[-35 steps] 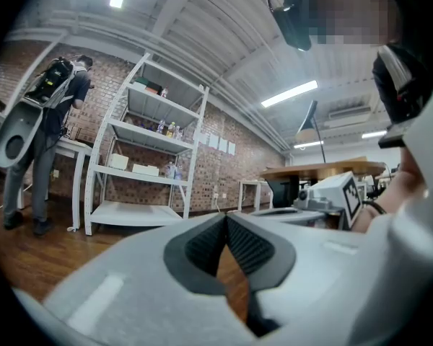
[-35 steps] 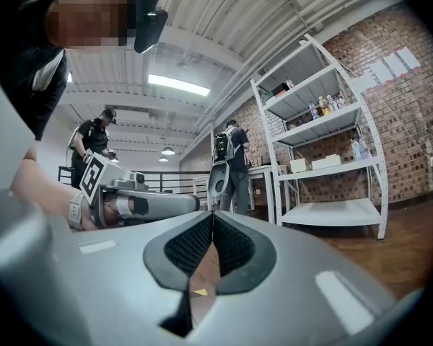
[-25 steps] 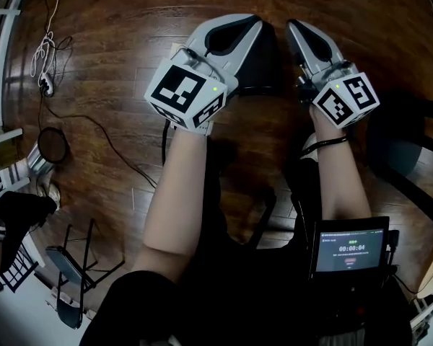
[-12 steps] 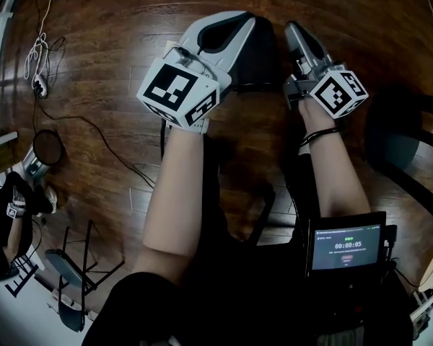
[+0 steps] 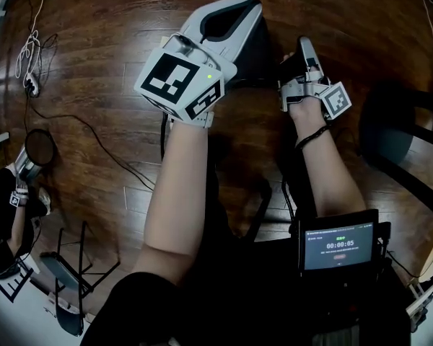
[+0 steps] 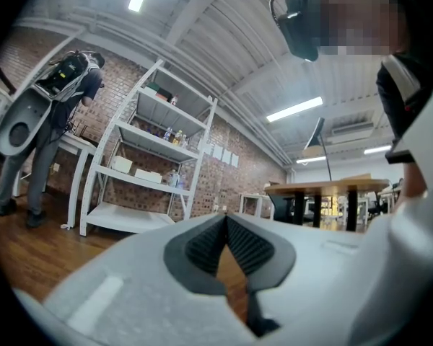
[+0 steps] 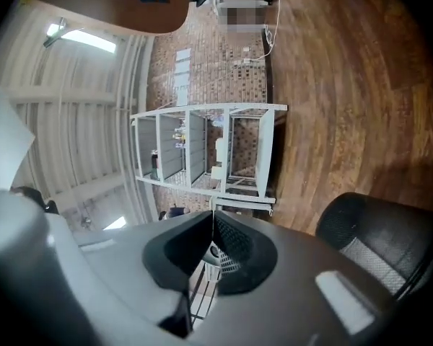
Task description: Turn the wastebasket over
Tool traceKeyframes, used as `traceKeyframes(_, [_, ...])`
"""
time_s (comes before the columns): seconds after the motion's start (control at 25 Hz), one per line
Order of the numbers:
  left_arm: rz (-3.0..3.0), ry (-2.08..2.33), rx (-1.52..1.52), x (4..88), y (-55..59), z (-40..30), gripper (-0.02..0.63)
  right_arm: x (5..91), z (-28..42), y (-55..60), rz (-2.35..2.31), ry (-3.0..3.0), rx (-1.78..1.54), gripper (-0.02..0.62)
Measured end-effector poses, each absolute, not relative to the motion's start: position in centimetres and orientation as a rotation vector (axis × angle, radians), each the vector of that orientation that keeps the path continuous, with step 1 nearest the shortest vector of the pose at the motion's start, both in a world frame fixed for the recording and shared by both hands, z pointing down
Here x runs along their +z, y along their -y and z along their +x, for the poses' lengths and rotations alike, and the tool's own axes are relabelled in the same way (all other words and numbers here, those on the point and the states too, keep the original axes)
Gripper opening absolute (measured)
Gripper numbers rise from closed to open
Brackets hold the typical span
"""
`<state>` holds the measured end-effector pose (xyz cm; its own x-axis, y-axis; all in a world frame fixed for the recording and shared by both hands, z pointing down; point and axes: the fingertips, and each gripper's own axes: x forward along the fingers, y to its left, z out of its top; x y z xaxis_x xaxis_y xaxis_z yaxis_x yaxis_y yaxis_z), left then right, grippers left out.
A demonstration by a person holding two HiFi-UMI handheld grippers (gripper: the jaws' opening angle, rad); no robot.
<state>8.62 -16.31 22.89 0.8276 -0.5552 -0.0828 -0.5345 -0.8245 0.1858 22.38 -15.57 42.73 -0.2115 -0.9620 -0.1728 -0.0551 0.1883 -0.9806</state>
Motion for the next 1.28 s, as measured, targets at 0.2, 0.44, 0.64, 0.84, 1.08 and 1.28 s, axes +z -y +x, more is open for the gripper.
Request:
traceKeyframes(0.2, [2.836,0.846,-0.238,22.6,16.4,8.8,0.0,43.8,22.3,15.0,-1.041,-1.491,-1.188,0.011])
traceKeyframes(0.44, [2.868,0.877,-0.242,21.6,15.5,5.8,0.0,46.5,18.3,12.4,-1.073,-1.459,-1.215,0.011])
traceKeyframes(0.64, [2.848,0.906,-0.275,21.1,16.1,4.2,0.0,51.0,16.2,9.2,-1.148,-1.422,-1.273,0.014])
traceKeyframes(0.84, [2.837,0.916,-0.297,20.7,16.2,3.8,0.0,55.6,15.2,5.7,-1.189,-1.386,-1.333,0.024])
traceKeyframes(1.08, [2.813,0.916,-0.332,20.4,16.9,3.7,0.0,61.2,14.7,3.1,-1.284,-1.331,-1.428,0.093])
traceKeyframes(1.28, [2.795,0.917,-0.347,20.4,17.0,3.2,0.0,63.4,13.9,3.2,-1.296,-1.314,-1.433,0.127])
